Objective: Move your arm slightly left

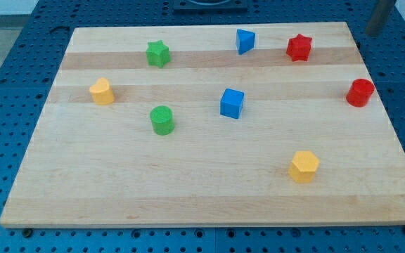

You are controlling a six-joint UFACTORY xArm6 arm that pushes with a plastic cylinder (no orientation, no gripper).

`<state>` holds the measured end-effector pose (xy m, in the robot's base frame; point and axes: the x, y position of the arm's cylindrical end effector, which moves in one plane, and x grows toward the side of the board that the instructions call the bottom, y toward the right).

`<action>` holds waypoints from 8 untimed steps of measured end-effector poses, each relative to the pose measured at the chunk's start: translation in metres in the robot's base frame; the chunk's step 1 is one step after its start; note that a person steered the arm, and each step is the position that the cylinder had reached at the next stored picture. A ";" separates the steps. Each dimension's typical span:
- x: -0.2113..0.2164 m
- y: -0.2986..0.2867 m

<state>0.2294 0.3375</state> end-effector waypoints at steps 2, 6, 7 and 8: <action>-0.002 -0.020; -0.005 -0.031; -0.005 -0.048; -0.005 -0.067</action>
<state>0.2247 0.2705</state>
